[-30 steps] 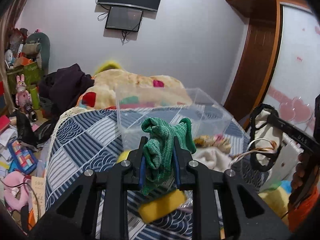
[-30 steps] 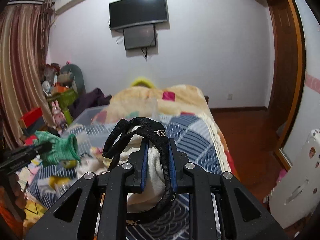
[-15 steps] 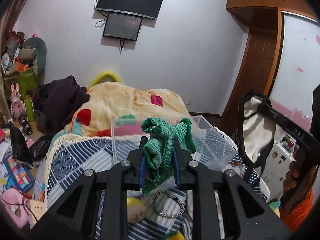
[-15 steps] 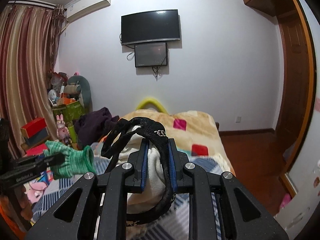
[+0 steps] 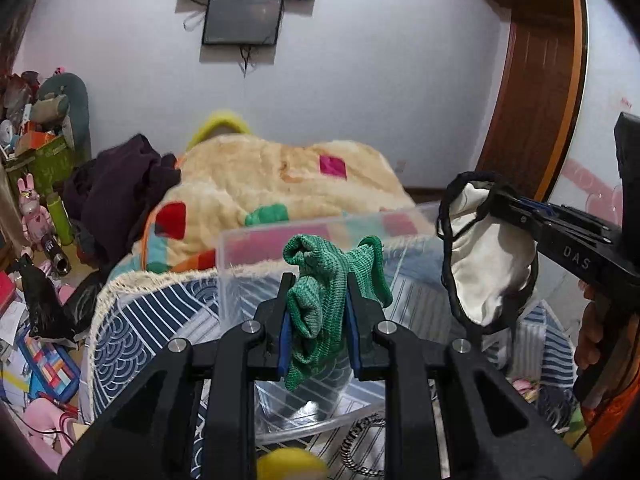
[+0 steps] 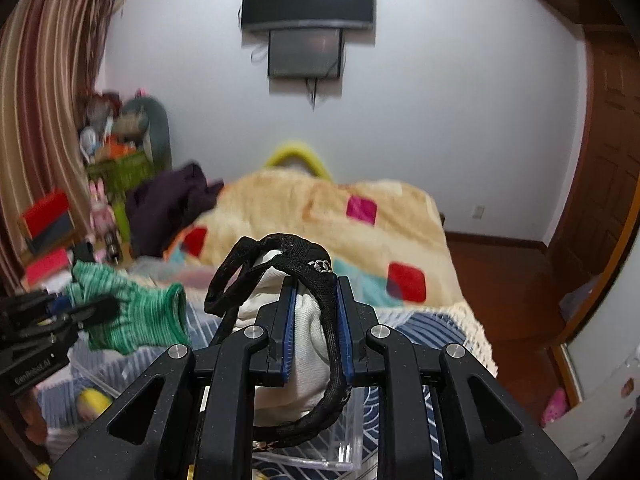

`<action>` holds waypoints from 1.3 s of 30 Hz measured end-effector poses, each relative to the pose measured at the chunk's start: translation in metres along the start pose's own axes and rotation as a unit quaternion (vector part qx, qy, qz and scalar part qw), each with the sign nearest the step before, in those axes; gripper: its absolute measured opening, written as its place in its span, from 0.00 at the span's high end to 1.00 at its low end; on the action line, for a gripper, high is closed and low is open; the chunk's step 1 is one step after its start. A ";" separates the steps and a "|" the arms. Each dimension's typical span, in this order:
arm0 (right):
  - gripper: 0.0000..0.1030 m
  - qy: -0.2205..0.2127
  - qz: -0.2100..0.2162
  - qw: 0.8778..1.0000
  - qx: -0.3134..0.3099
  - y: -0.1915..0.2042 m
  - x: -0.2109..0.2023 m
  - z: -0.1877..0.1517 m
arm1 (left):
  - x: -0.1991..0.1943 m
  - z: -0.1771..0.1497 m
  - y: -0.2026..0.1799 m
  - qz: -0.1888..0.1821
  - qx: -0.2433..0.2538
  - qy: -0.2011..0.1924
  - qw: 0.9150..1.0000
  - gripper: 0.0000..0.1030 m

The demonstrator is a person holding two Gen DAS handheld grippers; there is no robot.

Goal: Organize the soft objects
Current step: 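Carry glove and white bag into the clear box and open both grippers, then grasp the yellow felt ball with the left gripper while the right grasps the floral scrunchie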

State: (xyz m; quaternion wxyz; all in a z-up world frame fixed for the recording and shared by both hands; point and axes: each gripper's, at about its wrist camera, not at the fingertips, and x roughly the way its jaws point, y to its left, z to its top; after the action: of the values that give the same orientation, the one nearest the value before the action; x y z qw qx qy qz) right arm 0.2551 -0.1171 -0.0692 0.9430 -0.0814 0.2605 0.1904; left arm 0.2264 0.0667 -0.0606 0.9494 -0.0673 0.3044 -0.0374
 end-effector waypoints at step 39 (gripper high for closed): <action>0.20 0.015 0.090 0.995 -0.028 0.006 -0.071 -0.034 | -0.085 -0.036 -0.005 0.024 0.027 -0.019 0.999 0.02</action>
State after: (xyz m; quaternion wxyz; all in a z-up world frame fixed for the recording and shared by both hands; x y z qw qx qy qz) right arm 0.1813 -0.1429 -0.0611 0.9152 -0.0870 0.2759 0.2808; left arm 0.1361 0.0673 -0.0402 0.9571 -0.0353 0.2867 -0.0215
